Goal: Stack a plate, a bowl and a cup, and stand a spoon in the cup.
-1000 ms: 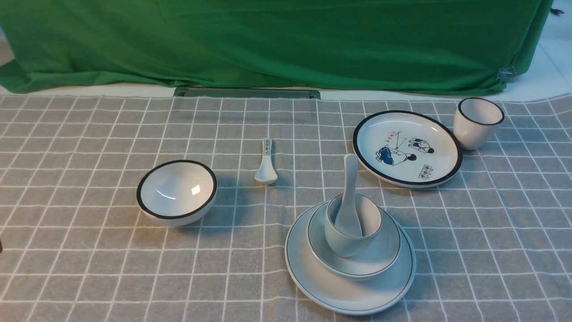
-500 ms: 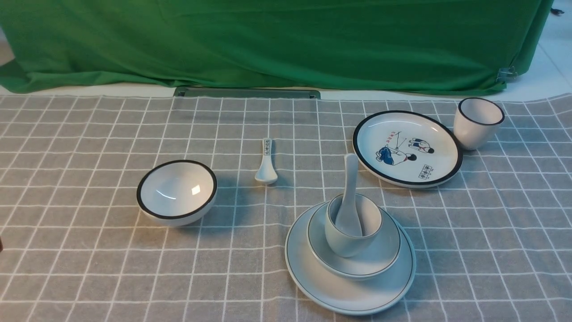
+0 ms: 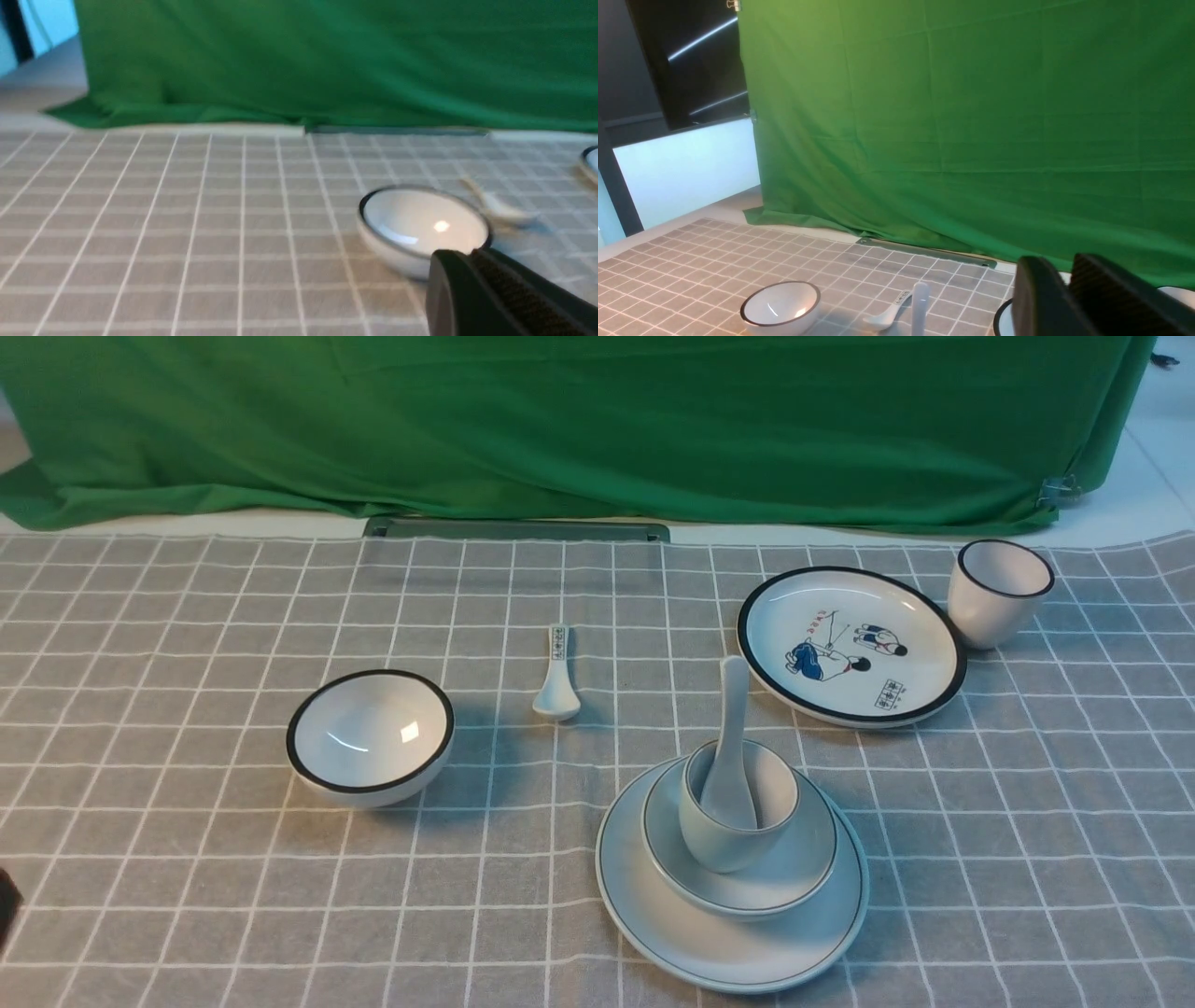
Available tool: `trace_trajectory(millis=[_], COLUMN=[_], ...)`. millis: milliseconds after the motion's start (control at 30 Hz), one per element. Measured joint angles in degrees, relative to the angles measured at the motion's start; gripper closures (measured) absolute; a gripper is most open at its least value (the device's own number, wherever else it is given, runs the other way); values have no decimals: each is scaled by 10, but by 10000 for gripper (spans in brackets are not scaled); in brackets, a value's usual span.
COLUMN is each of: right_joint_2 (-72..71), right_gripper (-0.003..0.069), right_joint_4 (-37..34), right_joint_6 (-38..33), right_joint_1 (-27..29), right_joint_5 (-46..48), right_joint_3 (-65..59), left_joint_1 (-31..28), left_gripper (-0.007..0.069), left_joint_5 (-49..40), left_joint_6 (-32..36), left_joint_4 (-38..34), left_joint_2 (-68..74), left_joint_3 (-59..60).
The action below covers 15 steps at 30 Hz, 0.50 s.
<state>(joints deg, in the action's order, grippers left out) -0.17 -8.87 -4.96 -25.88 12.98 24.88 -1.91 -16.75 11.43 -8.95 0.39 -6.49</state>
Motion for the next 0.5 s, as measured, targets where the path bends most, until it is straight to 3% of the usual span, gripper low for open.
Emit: trace_trajectory(millis=[100,500], right_joint_2=[0,0], right_gripper=[503,477], right_joint_4=[0,0], right_joint_6=[0,0], right_joint_1=[0,0], right_joint_5=[1,1], right_joint_3=[0,0], left_joint_1=[-11,-11], left_gripper=[613,613], left_joint_5=[2,37], left_joint_6=[-13,-16], left_joint_4=[14,63], left_joint_2=[-3,-3], left_joint_3=[63,69])
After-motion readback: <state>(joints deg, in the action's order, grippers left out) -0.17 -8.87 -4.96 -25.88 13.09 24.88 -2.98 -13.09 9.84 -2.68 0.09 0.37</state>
